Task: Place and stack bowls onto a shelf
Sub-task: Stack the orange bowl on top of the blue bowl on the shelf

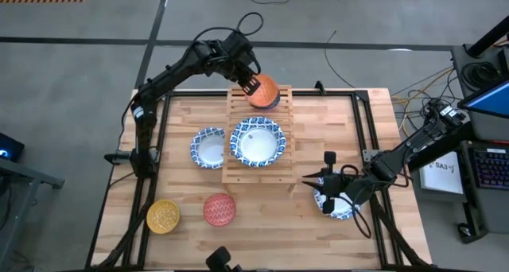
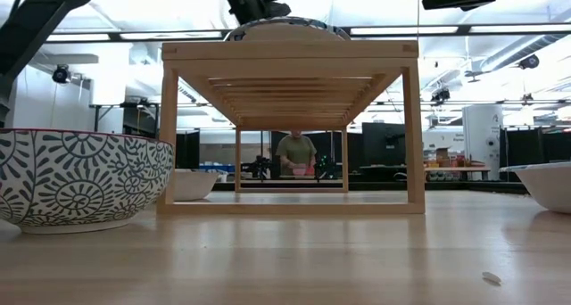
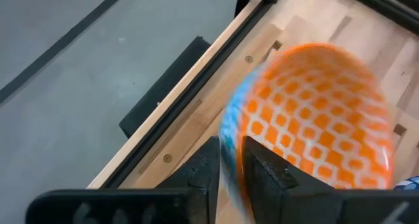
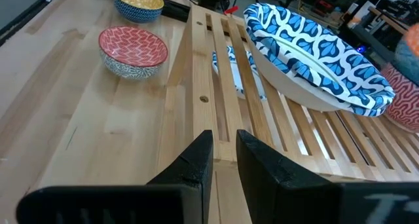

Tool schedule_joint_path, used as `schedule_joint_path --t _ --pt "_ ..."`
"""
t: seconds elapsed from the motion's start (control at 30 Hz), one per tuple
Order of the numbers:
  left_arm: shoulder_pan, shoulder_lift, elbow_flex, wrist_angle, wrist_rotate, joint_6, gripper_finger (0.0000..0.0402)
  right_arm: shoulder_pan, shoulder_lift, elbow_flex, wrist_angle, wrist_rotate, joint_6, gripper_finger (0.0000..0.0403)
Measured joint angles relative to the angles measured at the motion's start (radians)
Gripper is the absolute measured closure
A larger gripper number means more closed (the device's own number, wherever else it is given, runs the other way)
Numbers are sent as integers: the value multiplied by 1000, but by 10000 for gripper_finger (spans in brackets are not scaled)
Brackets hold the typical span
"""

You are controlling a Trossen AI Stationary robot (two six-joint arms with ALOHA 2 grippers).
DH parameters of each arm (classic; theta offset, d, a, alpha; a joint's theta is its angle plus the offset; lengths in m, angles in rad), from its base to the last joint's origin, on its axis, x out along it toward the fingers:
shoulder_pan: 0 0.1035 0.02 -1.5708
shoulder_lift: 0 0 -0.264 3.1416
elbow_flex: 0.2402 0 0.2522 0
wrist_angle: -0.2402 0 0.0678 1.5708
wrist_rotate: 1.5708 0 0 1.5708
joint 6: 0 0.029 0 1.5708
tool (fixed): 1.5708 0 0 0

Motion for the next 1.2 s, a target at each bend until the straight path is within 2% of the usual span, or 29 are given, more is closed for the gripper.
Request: schedule_joint_path --t 0.4,0.5,0.63,0.8,0.97,1.07,1.2 --pt "-5 0 0 6 0 -22 292 0 0 0 0 0 4 346" --pt "-13 -2 0 -22 5 18 285 0 0 0 0 0 5 346" --pt "-60 -19 -1 -82 17 73 284 0 0 -3 -1 1 12 346" --pt "-151 -84 -50 -76 11 127 284 0 0 -4 11 59 29 346" --pt "-242 -245 -243 19 -49 138 284 -3 0 -4 77 99 37 346" --pt "-297 -397 -450 154 -67 114 285 -19 0 -4 148 117 46 346" --pt "-407 -621 -770 411 -66 34 292 -77 24 -4 226 111 78 355"
